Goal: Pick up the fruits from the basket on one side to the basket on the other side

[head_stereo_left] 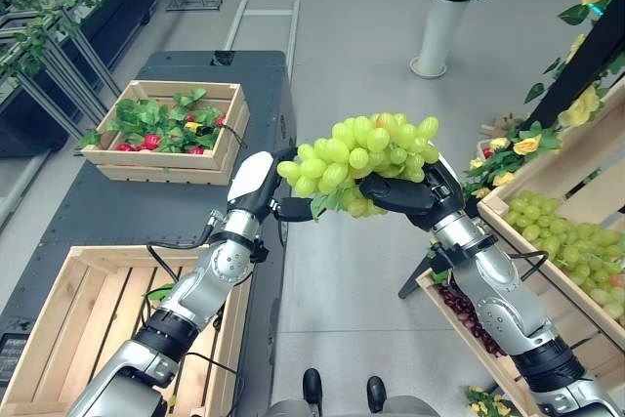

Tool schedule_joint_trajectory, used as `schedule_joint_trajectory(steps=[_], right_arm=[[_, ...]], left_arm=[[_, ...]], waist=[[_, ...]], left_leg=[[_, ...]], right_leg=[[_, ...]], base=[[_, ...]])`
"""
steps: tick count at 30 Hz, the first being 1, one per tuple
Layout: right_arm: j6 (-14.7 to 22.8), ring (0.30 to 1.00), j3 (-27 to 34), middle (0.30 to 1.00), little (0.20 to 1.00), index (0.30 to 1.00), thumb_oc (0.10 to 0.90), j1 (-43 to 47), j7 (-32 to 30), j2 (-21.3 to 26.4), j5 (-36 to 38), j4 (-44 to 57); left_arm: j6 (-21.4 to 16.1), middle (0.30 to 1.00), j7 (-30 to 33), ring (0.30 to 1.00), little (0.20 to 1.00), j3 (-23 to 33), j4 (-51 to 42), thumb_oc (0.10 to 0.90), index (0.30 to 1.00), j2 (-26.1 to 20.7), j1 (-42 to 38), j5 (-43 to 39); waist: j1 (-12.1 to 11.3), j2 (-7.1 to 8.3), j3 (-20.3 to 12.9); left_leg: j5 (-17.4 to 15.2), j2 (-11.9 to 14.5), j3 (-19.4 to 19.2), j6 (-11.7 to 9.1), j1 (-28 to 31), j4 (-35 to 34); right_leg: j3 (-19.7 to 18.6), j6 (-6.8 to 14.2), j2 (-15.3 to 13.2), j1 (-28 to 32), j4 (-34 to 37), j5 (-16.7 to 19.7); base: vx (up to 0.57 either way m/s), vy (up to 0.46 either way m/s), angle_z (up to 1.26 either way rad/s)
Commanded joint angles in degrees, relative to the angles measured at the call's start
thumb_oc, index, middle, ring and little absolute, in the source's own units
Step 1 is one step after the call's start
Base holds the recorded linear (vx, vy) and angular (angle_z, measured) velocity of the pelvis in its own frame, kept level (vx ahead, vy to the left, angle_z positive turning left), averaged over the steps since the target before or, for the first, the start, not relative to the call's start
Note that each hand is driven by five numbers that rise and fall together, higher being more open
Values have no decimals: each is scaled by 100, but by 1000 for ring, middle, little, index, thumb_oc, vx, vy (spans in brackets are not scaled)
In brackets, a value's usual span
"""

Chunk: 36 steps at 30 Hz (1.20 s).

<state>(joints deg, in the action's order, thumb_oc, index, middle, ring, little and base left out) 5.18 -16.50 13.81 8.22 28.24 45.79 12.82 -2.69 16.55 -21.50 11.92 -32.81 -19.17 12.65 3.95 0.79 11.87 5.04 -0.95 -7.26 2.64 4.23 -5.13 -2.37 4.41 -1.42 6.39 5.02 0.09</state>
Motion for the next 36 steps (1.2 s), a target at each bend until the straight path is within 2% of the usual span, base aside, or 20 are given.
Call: schedule_joint_trajectory(steps=[1, 4, 11, 13, 21, 29, 36], right_arm=[[864, 300, 732, 300, 300, 300, 400, 390, 430, -414, 687, 936], [758, 300, 797, 300, 300, 300, 400, 398, 487, -392, 807, 1119], [849, 300, 1138, 300, 300, 300, 400, 326, 622, -282, 889, 1616], [939, 300, 1283, 300, 300, 300, 400, 289, 579, -224, 793, 1684], [921, 300, 1933, 300, 300, 300, 400, 101, 542, 10, 322, 1776], [439, 300, 2689, 300, 300, 300, 400, -114, 178, 466, -369, 1325], [108, 300, 2819, 300, 300, 300, 400, -74, -452, 1071, -1026, 522]], left_arm=[[-285, 900, 474, 900, 900, 259, 333, 800, 900, 243, -343, 5], [-227, 900, 394, 900, 900, 257, 342, 800, 900, 302, -266, -39], [-204, 900, 392, 900, 900, 253, 342, 800, 900, 349, -136, 8], [-251, 900, 350, 900, 900, 248, 333, 800, 900, 333, -96, 34], [-359, 900, 305, 900, 900, 197, 436, 800, 900, 324, -86, 144], [-468, 900, 492, 900, 900, -29, 700, 800, 900, 411, -134, 82], [-507, 900, 676, 900, 900, -225, 889, 800, 900, 392, -148, -39]], waist=[[13, 16, -763], [31, 14, -750], [109, 31, -707], [142, 26, -703], [337, 18, -670], [626, 24, -654], [726, 122, -643]], left_leg=[[-924, -182, 89, -27, 239, 48], [-942, -177, 81, -21, 257, 48], [-982, -155, 26, -23, 275, 56], [-995, -151, 11, -22, 282, 61], [-1055, -132, -133, -3, 345, 77], [-1079, -107, -301, -6, 415, 30], [-1129, -102, -351, 10, 472, 27]], right_leg=[[196, 84, 141, -286, -225, -36], [168, 77, 155, -285, -245, -58], [99, 78, 181, -299, -264, -67], [71, 79, 193, -302, -273, -73], [-70, 105, 218, -333, -336, -70], [-304, 170, 263, -382, -312, 12], [-357, 211, 284, -360, -305, 2]], base=[[1, 13, -8], [11, 11, -7], [2, 1, -1], [17, 31, -9], [18, 42, -12], [15, 44, -16], [26, 19, -15]])
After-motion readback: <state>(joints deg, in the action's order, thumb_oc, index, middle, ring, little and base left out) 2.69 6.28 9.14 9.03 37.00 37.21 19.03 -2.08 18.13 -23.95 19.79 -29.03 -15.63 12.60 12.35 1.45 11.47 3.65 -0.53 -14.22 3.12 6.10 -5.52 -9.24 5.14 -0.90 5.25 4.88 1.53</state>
